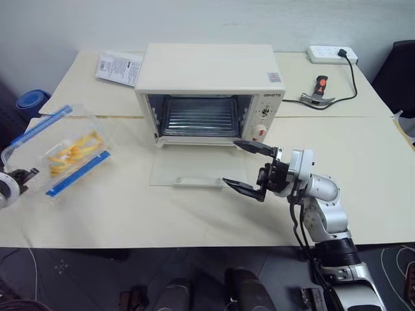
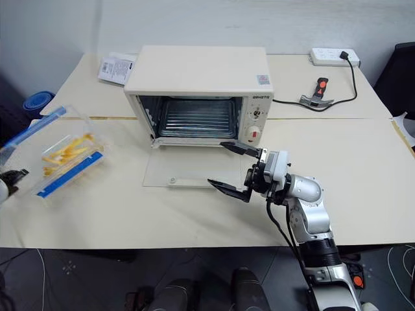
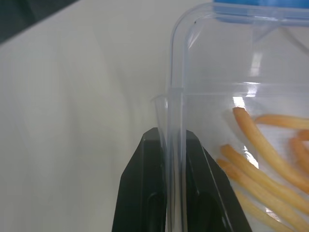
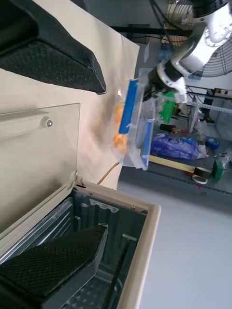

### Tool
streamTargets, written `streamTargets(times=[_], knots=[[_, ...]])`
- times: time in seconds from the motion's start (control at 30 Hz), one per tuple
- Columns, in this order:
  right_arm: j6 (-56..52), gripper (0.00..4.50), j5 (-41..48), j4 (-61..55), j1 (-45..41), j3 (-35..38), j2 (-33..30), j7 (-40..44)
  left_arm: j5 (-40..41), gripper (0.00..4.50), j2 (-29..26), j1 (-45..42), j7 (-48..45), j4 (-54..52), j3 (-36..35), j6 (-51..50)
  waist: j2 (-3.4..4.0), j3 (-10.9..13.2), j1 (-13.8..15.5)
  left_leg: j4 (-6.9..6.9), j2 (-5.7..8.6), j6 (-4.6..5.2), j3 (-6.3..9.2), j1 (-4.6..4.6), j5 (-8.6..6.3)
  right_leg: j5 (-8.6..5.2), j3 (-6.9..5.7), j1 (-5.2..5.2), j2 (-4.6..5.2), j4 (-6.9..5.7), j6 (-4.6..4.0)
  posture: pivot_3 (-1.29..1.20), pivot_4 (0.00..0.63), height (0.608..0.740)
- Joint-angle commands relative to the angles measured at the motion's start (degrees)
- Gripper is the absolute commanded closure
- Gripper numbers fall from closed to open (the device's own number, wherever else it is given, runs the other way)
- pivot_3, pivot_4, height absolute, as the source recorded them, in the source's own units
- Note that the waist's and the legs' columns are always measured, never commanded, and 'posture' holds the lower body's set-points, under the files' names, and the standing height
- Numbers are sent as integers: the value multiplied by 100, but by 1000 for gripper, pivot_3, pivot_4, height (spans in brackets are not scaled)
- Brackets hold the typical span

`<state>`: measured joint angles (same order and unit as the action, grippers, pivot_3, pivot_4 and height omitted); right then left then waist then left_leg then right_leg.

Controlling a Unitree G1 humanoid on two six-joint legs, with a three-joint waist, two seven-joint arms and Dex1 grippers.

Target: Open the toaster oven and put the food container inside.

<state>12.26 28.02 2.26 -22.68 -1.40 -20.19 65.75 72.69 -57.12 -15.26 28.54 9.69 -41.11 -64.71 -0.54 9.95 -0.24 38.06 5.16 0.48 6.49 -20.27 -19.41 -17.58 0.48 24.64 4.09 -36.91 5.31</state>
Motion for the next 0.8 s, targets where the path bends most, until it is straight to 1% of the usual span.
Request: streamTargets(times=[0.03, 0.1, 0.2, 0.27, 0.37, 0.47, 0.57, 0.63, 0.8], knots=[[-45, 0, 30, -316, 218, 230, -182, -168, 96, 4483, -455, -257, -877, -327, 192, -604, 0, 0, 33, 1, 1, 0, 4, -1, 0, 0, -1, -2, 2, 1, 0, 0, 150, 740], [-67, 0, 28, -397, 391, 305, -287, -248, 38, 4483, -649, -406, -1344, -491, 504, -887, 4, 3, 51, 0, 10, 5, 8, -1, 2, 0, -2, -4, 10, 1, 0, 0, 150, 740], [-109, 0, -2, -542, 667, 420, -446, -367, 77, 4483, -605, -970, -1621, -739, 1024, -1248, 4, 2, 62, 1, 14, 7, 11, -4, 3, 0, -4, -6, 14, 3, 0, 0, 150, 740], [-105, 0, -41, -585, 830, 471, -521, -465, 89, 4483, -293, -1478, -1599, -896, 1432, -1447, 3, 3, 54, 1, 11, 6, 12, -3, 3, 0, -6, -6, 12, 4, 0, 0, 150, 740], [-106, 0, -65, -719, 1094, 575, -564, -635, 122, 4483, 446, -2256, -1337, -1060, 2053, -1833, 4, 3, 63, 2, 11, 4, 10, -3, 4, 0, -6, -5, 12, -1, 0, 0, 150, 740], [-147, 0, -66, -922, 1309, 614, -593, -781, -68, 4483, 1086, -2843, -1134, -1030, 2316, -2075, 0, 4, 18, 7, 13, 4, 8, -5, 5, 1, -6, -4, 12, -5, 2, 0, 150, 740], [-166, 0, -84, -1155, 1539, 635, -603, -950, -394, 4483, 1630, -3211, -1106, -934, 2531, -2104, -1, 4, -34, 7, 5, 1, -2, -5, 4, 1, 1, 6, 2, -9, 2, 0, 150, 740], [-196, 0, -125, -1416, 1771, 636, -576, -1123, -876, 4483, 1997, -3392, -1161, -805, 2858, -1876, 0, 4, -16, 4, 3, -4, -3, -5, 6, 1, 0, 11, 1, -11, 2, 0, 150, 740], [-337, 0, -146, -1814, 2005, 640, -583, -1395, -1632, 4483, 2440, -3655, -1549, -513, 3150, -1710, 0, 4, 5, 9, 4, -13, -6, -4, 12, 1, 1, 9, -1, -13, 2, 0, 150, 740]])
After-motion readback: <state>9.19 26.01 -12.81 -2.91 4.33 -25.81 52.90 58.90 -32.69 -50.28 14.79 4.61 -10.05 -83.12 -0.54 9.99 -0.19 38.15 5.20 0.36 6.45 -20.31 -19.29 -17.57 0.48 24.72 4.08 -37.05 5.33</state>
